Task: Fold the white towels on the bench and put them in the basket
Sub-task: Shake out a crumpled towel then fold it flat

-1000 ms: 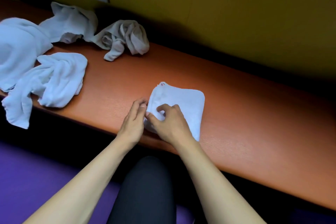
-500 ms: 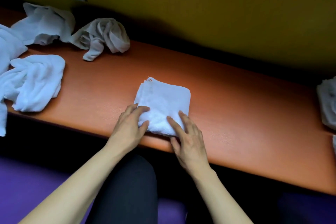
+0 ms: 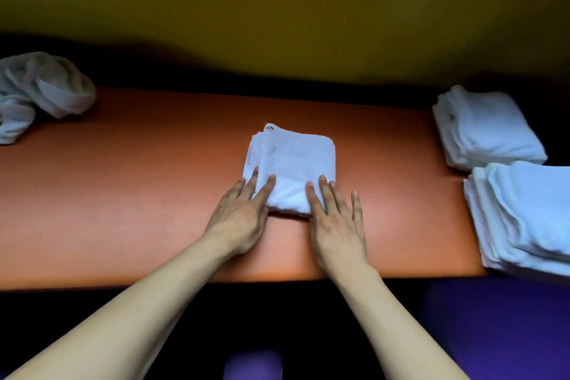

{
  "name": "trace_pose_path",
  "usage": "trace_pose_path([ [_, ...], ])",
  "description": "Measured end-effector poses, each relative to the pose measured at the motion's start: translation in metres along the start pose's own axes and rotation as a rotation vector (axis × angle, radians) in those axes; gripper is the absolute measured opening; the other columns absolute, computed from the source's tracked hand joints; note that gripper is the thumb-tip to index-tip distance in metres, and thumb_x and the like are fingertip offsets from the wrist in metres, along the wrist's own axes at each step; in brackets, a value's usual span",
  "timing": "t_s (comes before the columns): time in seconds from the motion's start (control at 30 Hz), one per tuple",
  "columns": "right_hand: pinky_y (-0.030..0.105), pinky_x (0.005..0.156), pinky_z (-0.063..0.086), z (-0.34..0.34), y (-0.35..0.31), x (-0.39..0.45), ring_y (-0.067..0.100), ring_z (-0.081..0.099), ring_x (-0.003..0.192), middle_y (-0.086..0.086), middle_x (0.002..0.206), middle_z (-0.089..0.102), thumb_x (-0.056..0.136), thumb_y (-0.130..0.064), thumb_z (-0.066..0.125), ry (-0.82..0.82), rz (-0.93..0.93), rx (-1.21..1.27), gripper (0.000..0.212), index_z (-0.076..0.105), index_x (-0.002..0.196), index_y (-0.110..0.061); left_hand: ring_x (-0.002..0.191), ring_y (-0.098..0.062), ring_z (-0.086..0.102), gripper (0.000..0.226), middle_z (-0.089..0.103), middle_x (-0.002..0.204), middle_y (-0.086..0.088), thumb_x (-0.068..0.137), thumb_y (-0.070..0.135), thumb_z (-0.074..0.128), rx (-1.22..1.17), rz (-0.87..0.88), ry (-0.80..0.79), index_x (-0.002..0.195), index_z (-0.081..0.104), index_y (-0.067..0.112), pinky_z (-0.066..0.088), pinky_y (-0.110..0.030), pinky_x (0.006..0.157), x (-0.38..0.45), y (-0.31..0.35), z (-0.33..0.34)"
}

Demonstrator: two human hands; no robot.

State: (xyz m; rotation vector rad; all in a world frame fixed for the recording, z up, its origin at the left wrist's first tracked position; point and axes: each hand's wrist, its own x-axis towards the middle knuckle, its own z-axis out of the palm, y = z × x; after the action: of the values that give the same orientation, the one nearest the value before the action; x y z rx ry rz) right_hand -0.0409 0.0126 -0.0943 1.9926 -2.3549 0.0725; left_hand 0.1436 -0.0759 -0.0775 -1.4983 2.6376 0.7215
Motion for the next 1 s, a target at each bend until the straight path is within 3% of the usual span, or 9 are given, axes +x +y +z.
trace_pose_path([
  [0.07,0.054,0.118,0.011,0.000,0.031,0.008,0.029,0.039,0.146,0.010,0.159,0.039,0.089,-0.008,0.052,0.030,0.032,-0.039,0.064,0.044,0.152,-0.016,0.155,-0.032,0.005,0.061,-0.006,0.170,-0.001,0.108,0.033,0.027,0.023,0.041,-0.010,0.160,-0.005,0.038,0.013,-0.043,0.125,0.019,0.021,0.006],
  [0.17,0.054,0.118,0.010,0.000,0.071,0.022,0.029,0.039,0.146,0.011,0.158,0.041,0.085,-0.013,0.029,0.015,0.124,-0.096,0.068,0.047,0.150,-0.014,0.154,-0.033,0.005,0.064,-0.003,0.170,-0.003,0.107,0.033,0.028,0.045,0.093,-0.022,0.160,-0.007,0.035,0.012,-0.042,0.124,0.046,0.061,0.014],
  [0.23,0.051,0.121,0.001,0.000,0.093,0.031,0.027,0.023,0.153,0.010,0.166,0.025,0.087,-0.013,0.022,-0.029,0.178,-0.100,0.071,0.032,0.158,-0.013,0.155,-0.033,0.003,0.066,-0.003,0.170,-0.003,0.107,0.033,0.029,0.060,0.115,-0.026,0.160,-0.009,0.033,0.010,-0.042,0.124,0.065,0.088,0.019],
  [0.3,0.048,0.124,-0.008,-0.002,0.113,0.043,0.023,0.000,0.157,0.006,0.170,0.000,0.096,-0.012,0.021,-0.091,0.253,-0.073,0.068,0.005,0.162,-0.014,0.155,-0.032,0.000,0.068,-0.004,0.170,-0.003,0.106,0.035,0.031,0.082,0.134,-0.025,0.160,-0.010,0.032,0.008,-0.043,0.123,0.086,0.113,0.024],
  [0.37,0.047,0.125,-0.008,-0.003,0.133,0.056,0.021,-0.008,0.156,0.003,0.170,-0.010,0.100,-0.015,0.027,-0.125,0.314,-0.051,0.069,-0.005,0.161,-0.016,0.155,-0.032,-0.001,0.071,-0.006,0.170,-0.003,0.105,0.037,0.032,0.088,0.145,-0.034,0.160,-0.012,0.033,0.006,-0.044,0.124,0.107,0.132,0.028],
  [0.83,0.046,0.126,0.000,0.015,0.233,0.127,0.022,0.000,0.157,0.004,0.170,0.000,0.099,-0.018,0.038,-0.039,0.381,0.017,0.071,0.004,0.162,-0.020,0.154,-0.034,0.002,0.080,-0.008,0.170,-0.007,0.098,0.042,0.040,0.137,0.161,0.035,0.160,-0.009,0.030,0.006,-0.046,0.125,0.212,0.201,0.043],
  [1.0,0.046,0.126,-0.002,0.012,0.227,0.120,0.023,-0.005,0.157,0.004,0.170,-0.005,0.098,-0.014,0.033,-0.051,0.380,-0.044,0.074,-0.004,0.162,-0.020,0.154,-0.039,0.006,0.077,0.000,0.167,-0.023,0.102,0.047,0.040,0.124,0.142,0.143,0.160,-0.009,0.032,0.006,-0.046,0.126,0.192,0.194,0.054],
])
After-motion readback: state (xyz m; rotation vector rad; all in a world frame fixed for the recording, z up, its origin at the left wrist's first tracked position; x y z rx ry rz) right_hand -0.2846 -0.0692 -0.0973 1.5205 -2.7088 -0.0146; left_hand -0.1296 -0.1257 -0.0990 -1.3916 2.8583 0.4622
